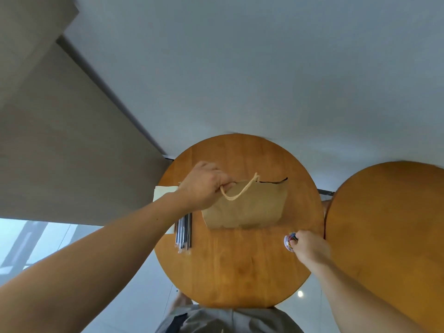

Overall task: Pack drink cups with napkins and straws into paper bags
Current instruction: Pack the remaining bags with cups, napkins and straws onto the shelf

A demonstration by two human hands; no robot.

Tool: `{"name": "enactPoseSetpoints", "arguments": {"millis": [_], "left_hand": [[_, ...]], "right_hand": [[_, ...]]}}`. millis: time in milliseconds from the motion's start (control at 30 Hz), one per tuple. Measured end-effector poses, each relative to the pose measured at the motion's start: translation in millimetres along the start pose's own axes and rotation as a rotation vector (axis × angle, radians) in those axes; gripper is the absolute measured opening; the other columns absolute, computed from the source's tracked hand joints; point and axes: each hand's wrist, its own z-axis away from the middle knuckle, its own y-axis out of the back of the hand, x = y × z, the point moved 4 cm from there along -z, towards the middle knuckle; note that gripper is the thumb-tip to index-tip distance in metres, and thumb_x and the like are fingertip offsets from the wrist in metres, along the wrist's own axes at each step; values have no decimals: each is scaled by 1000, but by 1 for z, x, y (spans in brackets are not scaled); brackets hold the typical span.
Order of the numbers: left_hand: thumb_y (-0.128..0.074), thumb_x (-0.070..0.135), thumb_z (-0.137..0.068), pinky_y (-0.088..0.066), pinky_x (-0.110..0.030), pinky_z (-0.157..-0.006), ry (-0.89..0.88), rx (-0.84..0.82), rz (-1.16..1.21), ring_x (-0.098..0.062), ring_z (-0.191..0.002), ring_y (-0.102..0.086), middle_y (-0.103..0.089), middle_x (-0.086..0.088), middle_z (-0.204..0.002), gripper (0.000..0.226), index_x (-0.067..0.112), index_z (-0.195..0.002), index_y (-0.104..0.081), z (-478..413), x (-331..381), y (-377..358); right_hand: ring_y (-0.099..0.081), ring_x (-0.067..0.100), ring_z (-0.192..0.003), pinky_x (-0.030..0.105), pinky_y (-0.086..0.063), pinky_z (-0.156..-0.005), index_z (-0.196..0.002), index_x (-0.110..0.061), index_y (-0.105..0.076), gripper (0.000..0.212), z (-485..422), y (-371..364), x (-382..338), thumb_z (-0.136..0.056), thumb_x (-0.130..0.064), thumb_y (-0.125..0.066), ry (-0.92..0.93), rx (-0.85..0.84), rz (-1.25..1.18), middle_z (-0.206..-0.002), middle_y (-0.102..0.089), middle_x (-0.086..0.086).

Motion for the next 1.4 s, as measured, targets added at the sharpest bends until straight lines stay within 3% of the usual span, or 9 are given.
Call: {"name": "enactPoseSetpoints", "arguments": {"millis": [133,300,567,867,1033,1167,1267,1400], "left_hand": [[-63,23,-95,-42,-41,-84,101,-56,21,-13,-70,-42,-41,19,-65,21,19,-75,-67,4,-8,-9],[-54,35,-100,-36,-34,-91,121,-145,25,-16,-86,-55,-66,9,-84,24,21,-94,-73,5,-9,-19],[-53,36,-100,-39,-35,-91,132,-156,44,-15,-89,-58,-70,7,-89,24,25,-104,-74,9,-4,-27],[-51,37,-101,-39,-35,-89,127,-171,38,-15,-90,-58,-71,8,-93,27,25,-111,-73,11,-2,-27],[-55,34,-100,-40,-35,-86,114,-134,53,-14,-87,-57,-72,8,-91,24,24,-109,-74,12,0,-25],[-54,35,-100,-40,-35,-86,115,-146,37,-14,-87,-58,-71,9,-91,24,24,-109,-74,12,0,-26],[-50,38,-101,-38,-32,-86,127,-175,16,-12,-87,-55,-70,11,-94,27,27,-113,-72,11,0,-28],[-47,41,-102,-38,-31,-85,145,-208,-1,-7,-85,-49,-70,13,-96,29,31,-114,-71,12,1,-29]], "right_hand": [[-53,7,-58,22,-38,-47,-70,-26,-51,36,-1,-8,-4,-100,-44,-45,-6,26,22,-64,-54,-11],[-61,9,-71,22,-43,-50,-91,-27,-60,17,-6,-15,-2,-99,-39,-51,10,22,98,-80,-61,-10],[-64,11,-79,26,-55,-64,-107,-25,-65,22,-6,-21,8,-99,-38,-50,47,51,92,-101,-63,-5],[-61,9,-78,20,-47,-54,-111,-27,-64,25,-6,-20,3,-97,-45,-53,45,86,14,-104,-62,-7],[-58,9,-71,22,-50,-54,-104,-26,-69,23,-9,-21,2,-99,-38,-51,56,100,-22,-95,-60,-7],[-61,11,-74,19,-40,-47,-106,-26,-69,19,-4,-20,5,-98,-33,-54,49,131,-28,-97,-65,-5],[-65,17,-76,23,-43,-49,-104,-21,-71,17,2,-12,9,-96,-27,-56,31,215,-150,-98,-69,0],[-68,17,-79,22,-49,-57,-97,-17,-70,8,10,7,8,-94,-16,-62,61,307,-528,-86,-69,-3]]}}
